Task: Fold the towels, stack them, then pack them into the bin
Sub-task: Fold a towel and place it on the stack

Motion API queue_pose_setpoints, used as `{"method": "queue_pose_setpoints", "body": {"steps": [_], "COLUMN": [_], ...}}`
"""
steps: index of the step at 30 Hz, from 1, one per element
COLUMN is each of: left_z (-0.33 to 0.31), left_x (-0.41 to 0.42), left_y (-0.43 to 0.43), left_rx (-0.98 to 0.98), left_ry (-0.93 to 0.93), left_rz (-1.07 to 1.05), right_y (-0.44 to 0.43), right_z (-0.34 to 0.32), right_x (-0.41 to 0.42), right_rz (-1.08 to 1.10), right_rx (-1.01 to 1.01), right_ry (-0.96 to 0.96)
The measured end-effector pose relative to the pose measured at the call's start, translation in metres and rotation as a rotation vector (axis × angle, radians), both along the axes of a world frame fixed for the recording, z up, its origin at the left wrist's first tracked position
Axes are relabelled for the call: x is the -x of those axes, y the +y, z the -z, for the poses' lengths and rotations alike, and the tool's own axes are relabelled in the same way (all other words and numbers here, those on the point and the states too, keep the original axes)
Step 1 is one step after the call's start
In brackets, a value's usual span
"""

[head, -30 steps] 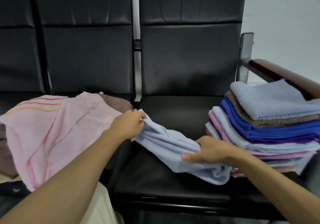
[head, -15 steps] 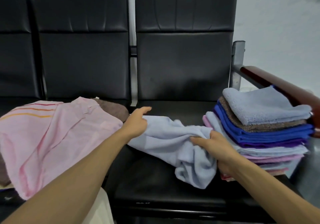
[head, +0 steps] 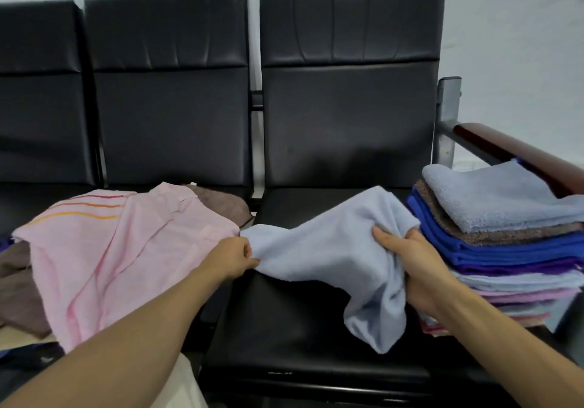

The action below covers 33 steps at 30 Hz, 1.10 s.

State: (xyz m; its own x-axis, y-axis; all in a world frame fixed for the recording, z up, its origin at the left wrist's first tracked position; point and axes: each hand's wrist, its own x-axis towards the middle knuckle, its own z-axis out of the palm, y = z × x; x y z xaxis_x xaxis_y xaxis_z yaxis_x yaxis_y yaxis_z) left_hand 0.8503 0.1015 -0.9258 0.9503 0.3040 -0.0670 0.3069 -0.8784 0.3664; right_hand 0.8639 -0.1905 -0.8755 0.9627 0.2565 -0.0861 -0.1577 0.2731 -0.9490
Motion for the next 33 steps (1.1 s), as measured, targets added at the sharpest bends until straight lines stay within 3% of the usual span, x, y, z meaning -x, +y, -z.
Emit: {"method": "queue_pose_setpoints", "body": {"steps": [4,7,10,14,16,19,21,23,27,33], "left_z": [-0.008,-0.018,-0.033,-0.060,-0.064,-0.045,-0.032,-0.024,-0.021,-0.011], "left_x": [0.003,0.009,0.011,0.001,-0.008,-0.024,-0.026,-0.021,-0.006,-0.006], "left_y": [-0.003,-0.005,-0.008,-0.033,-0.046,-0.047,-0.043,-0.040,-0.045,-0.051], "left_rx": [-0.048,0.060,0.414,1.020,1.099,0.986,0.703,0.539,0.378,0.149], "left_ry": [-0.056,-0.229,-0.403,-0.633,-0.612,-0.440,-0.269,-0.123,0.199,0.297], "left_rz": [0.167,0.115,-0.034,-0.136,-0.059,0.014,-0.073,-0.122,0.067,0.138], "right_y": [-0.001,-0.001,-0.001,0.001,0.002,0.005,0.004,-0.001,-0.003,0.004], "right_z": [0.007,0.014,0.011,-0.004,-0.006,0.004,0.015,0.024,0.024,0.020], "right_x": [-0.004,-0.002,0.002,0.009,0.008,0.007,0.003,-0.002,-0.002,0.001], "right_rz": [0.060,0.039,-0.027,-0.138,-0.137,-0.034,0.004,0.027,-0.005,-0.027], "right_rx": [0.032,0.144,0.179,-0.032,-0.089,-0.039,-0.012,-0.028,0.022,-0.030], "right_ry": [0.036,0.028,0.023,0.116,0.162,0.197,0.233,0.283,0.232,0.101]}}
